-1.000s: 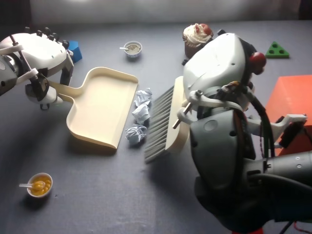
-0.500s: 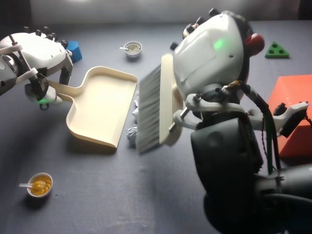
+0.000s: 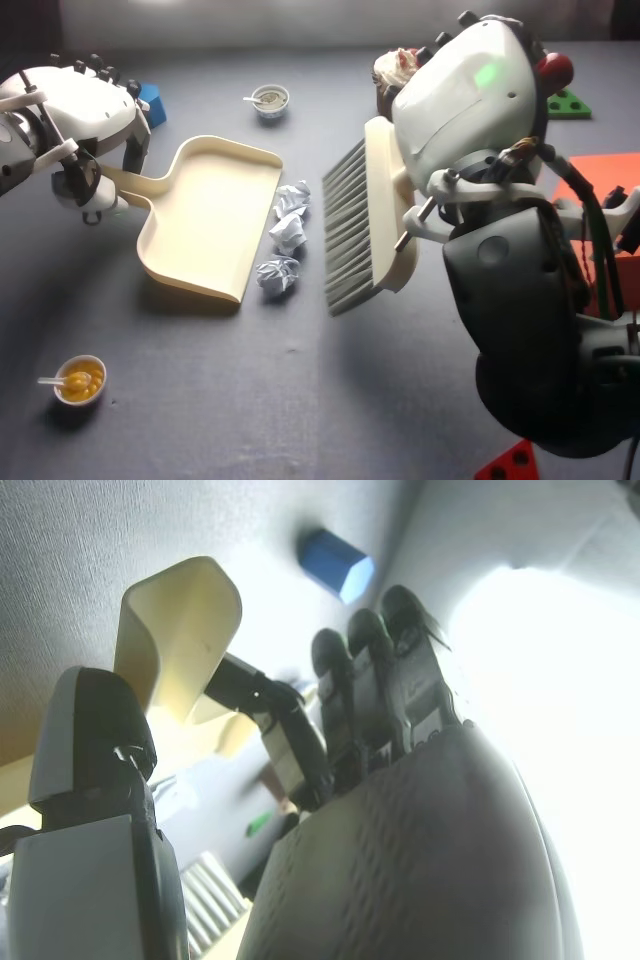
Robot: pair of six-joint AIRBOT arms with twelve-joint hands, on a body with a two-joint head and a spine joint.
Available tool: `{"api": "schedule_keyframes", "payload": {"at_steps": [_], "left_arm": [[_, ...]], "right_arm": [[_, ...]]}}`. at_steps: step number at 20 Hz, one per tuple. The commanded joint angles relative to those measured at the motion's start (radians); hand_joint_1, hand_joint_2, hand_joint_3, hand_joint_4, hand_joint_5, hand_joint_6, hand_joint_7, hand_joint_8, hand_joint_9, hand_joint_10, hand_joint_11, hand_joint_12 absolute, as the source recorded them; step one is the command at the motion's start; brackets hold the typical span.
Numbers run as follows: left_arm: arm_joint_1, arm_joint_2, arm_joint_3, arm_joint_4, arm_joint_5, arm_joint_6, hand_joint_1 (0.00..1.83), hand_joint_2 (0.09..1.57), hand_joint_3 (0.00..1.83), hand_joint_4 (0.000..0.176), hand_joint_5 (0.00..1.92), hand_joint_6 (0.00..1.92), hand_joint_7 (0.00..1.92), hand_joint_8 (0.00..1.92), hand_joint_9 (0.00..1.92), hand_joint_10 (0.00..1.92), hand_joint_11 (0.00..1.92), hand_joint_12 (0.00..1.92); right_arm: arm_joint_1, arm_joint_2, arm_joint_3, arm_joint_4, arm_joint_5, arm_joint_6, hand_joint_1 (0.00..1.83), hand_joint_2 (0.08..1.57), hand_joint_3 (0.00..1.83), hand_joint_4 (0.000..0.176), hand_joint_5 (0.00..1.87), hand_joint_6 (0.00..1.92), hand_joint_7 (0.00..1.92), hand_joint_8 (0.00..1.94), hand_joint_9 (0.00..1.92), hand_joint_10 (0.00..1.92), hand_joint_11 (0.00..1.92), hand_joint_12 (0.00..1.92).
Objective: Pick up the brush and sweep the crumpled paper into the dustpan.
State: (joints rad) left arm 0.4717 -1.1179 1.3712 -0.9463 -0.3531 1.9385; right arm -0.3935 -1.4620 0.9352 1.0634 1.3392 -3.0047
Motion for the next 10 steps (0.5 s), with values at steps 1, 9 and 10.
{"api": "schedule_keyframes", "payload": {"at_steps": [1, 9, 10], "left_arm": [[-0.006, 0.009, 0.003, 0.019, -0.092, 0.004, 1.11, 1.14, 0.00, 0.000, 0.94, 1.05, 0.35, 0.01, 0.25, 0.01, 0.12, 0.22], [-0.005, 0.009, 0.003, 0.019, -0.091, 0.004, 1.11, 1.14, 0.00, 0.000, 0.94, 1.04, 0.35, 0.00, 0.23, 0.00, 0.09, 0.24], [-0.005, 0.008, 0.002, 0.019, -0.091, 0.004, 1.12, 1.14, 0.00, 0.000, 0.94, 1.03, 0.35, 0.00, 0.23, 0.00, 0.07, 0.24]], "right_arm": [[0.003, 0.006, 0.000, -0.113, 0.074, -0.012, 1.51, 1.20, 0.00, 0.176, 1.03, 1.92, 1.14, 1.94, 1.19, 1.92, 0.92, 1.90], [-0.012, 0.045, 0.032, -0.112, 0.088, -0.012, 1.52, 1.21, 0.00, 0.176, 0.99, 1.92, 1.09, 1.94, 1.17, 1.92, 1.06, 1.92], [-0.012, 0.051, 0.034, -0.113, 0.081, -0.012, 1.53, 1.21, 0.00, 0.176, 1.00, 1.92, 1.10, 1.94, 1.18, 1.92, 1.03, 1.92]]}}
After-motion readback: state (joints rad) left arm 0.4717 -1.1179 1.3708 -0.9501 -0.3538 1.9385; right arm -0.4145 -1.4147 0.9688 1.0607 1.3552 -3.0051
